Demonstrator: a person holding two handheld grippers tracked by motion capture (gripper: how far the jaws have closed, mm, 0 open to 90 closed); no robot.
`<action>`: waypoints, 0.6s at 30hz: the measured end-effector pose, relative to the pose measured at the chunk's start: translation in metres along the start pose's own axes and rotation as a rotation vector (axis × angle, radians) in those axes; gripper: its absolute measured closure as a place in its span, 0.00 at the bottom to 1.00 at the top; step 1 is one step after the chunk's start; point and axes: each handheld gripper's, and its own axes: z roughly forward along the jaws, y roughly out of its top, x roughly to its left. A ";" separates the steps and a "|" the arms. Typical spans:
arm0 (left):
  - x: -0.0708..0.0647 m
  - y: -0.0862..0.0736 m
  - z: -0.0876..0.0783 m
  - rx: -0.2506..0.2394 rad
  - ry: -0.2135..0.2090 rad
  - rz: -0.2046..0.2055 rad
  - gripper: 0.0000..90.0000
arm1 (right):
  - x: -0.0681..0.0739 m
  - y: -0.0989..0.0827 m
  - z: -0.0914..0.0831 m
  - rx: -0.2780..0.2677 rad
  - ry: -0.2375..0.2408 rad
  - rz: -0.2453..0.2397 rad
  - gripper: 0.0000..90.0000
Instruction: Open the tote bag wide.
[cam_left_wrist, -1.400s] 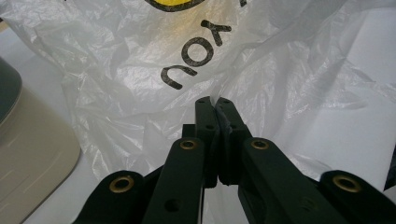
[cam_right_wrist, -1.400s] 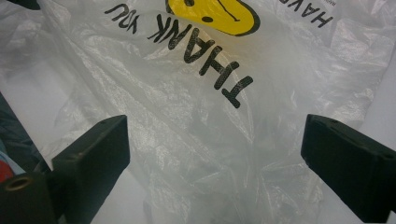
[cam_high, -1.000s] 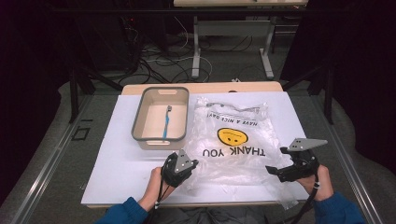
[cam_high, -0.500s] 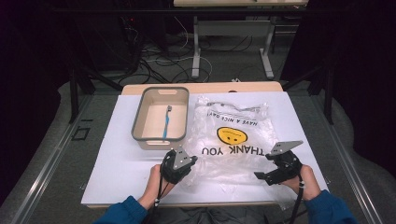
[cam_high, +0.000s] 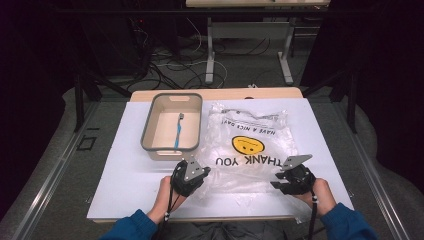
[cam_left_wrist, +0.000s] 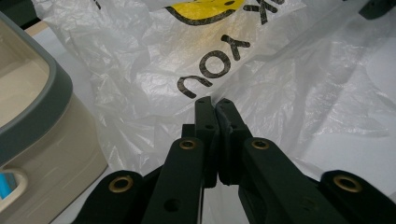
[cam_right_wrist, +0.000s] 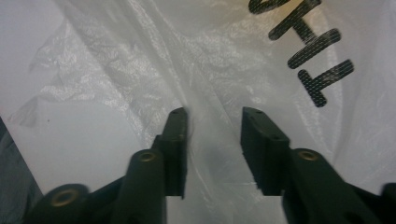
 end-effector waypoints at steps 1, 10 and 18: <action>0.000 0.000 0.001 0.002 0.001 0.005 0.99 | 0.000 0.000 -0.002 -0.010 -0.008 0.009 0.80; -0.001 -0.002 0.004 0.012 -0.016 0.010 0.97 | -0.001 0.000 -0.007 -0.042 -0.023 0.015 1.00; -0.010 0.001 0.005 0.080 -0.075 0.037 0.65 | -0.004 0.000 -0.017 -0.112 -0.046 0.040 1.00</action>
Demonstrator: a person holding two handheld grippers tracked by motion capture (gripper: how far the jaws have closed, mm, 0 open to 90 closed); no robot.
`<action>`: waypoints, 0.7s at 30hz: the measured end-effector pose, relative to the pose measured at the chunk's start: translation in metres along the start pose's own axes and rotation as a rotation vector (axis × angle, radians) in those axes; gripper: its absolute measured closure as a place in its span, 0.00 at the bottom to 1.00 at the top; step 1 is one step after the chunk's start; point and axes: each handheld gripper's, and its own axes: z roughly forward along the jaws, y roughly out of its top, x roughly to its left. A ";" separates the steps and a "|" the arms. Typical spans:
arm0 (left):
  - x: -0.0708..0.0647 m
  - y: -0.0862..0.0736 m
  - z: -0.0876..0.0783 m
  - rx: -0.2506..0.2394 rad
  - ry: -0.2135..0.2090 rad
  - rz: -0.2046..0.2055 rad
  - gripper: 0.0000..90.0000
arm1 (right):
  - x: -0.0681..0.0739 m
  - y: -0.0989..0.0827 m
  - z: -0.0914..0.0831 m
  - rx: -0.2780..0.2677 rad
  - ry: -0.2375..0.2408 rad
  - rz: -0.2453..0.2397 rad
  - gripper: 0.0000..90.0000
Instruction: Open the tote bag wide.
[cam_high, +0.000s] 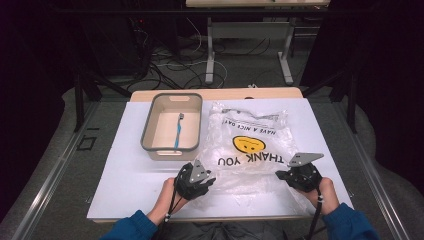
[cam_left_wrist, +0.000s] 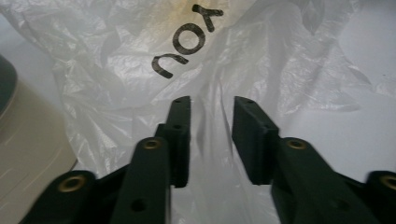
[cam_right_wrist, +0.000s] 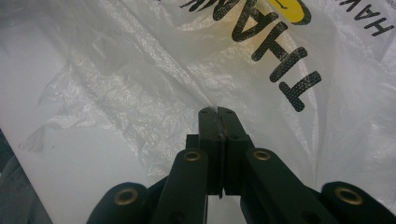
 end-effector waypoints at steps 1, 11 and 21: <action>-0.002 0.001 0.000 0.008 0.006 0.005 0.59 | 0.000 0.000 -0.001 -0.005 0.001 0.000 1.00; -0.005 0.000 0.006 0.049 -0.002 0.044 0.34 | -0.003 0.002 -0.010 -0.064 -0.035 0.025 1.00; -0.002 -0.005 0.010 0.067 -0.023 0.068 0.81 | -0.002 0.002 -0.012 -0.081 -0.048 0.016 1.00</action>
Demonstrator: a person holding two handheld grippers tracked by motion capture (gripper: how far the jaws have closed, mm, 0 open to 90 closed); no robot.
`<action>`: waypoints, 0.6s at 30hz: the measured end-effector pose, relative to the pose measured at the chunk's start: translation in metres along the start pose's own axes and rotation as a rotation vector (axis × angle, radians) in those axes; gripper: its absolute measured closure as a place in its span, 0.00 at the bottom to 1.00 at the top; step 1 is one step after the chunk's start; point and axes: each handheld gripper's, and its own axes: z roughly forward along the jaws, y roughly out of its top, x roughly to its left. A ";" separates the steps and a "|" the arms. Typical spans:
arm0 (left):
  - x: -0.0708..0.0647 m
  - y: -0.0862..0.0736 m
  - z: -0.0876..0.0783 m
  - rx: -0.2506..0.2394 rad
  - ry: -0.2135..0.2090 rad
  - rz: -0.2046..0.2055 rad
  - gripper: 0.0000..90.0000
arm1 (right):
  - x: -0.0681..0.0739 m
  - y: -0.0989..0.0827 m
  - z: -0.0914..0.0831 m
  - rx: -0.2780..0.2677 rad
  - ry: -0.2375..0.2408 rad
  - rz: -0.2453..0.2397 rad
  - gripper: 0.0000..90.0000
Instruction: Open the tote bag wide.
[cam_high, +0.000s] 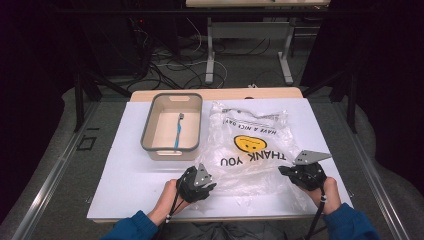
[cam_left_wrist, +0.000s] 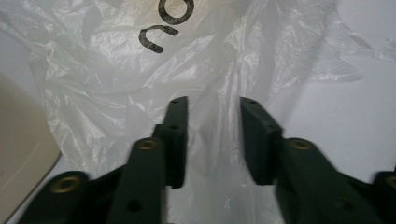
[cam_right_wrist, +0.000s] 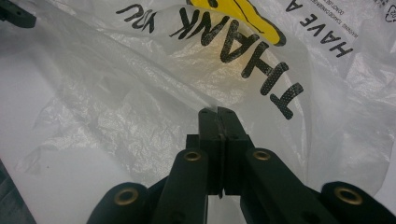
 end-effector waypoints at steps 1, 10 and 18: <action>0.000 0.000 0.001 0.003 -0.002 -0.004 0.87 | 0.000 0.000 0.000 -0.002 0.002 -0.003 1.00; 0.010 0.003 -0.004 -0.074 0.047 -0.042 1.00 | 0.004 0.006 -0.008 -0.048 0.022 0.011 1.00; 0.016 0.018 -0.002 -0.129 0.101 -0.060 1.00 | 0.001 0.010 -0.019 -0.068 0.018 0.010 1.00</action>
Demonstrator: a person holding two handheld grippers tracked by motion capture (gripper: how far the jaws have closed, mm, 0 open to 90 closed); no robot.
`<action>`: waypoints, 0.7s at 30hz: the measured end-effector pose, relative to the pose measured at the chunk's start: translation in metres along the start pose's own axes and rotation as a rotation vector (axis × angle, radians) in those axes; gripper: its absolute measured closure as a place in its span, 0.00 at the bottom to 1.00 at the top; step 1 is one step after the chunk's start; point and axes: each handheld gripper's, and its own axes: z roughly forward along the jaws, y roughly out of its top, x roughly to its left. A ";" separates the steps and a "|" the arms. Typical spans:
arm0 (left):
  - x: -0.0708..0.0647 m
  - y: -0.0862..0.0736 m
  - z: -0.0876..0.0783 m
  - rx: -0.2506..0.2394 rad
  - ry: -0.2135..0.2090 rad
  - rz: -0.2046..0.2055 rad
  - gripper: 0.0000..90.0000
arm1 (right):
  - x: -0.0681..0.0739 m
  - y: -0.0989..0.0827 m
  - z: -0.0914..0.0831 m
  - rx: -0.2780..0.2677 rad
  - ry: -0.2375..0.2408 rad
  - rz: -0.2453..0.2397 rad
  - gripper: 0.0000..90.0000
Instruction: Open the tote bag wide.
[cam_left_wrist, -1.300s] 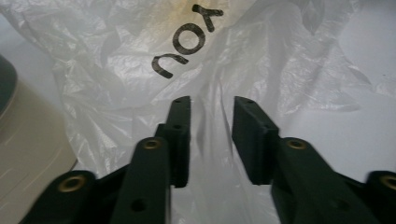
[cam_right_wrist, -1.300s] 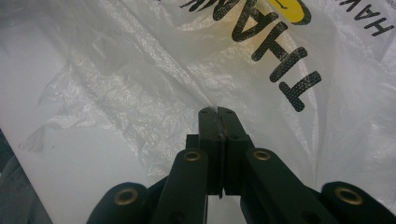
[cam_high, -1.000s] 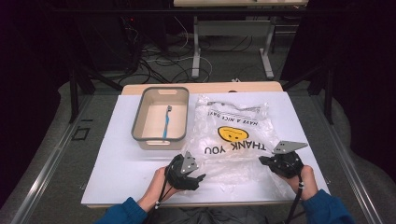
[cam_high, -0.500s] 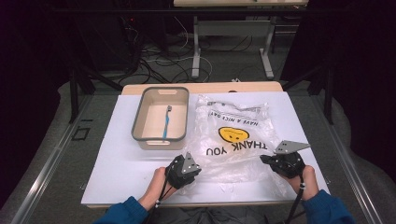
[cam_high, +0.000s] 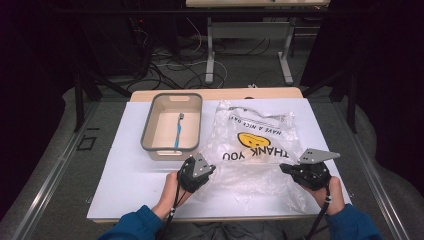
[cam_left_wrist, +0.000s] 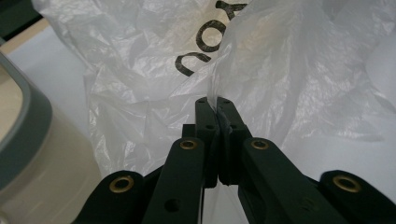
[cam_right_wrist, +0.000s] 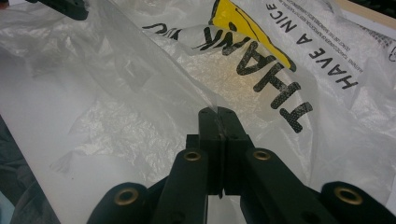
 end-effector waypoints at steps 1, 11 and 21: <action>0.000 0.001 0.001 -0.014 0.006 -0.006 1.00 | 0.000 0.001 -0.002 0.002 -0.002 0.006 1.00; 0.003 0.005 0.003 0.013 -0.014 0.018 0.89 | -0.001 0.003 -0.001 0.014 -0.006 0.013 1.00; -0.006 0.019 -0.002 0.020 -0.043 0.091 0.40 | -0.001 0.013 -0.001 0.015 -0.018 0.002 1.00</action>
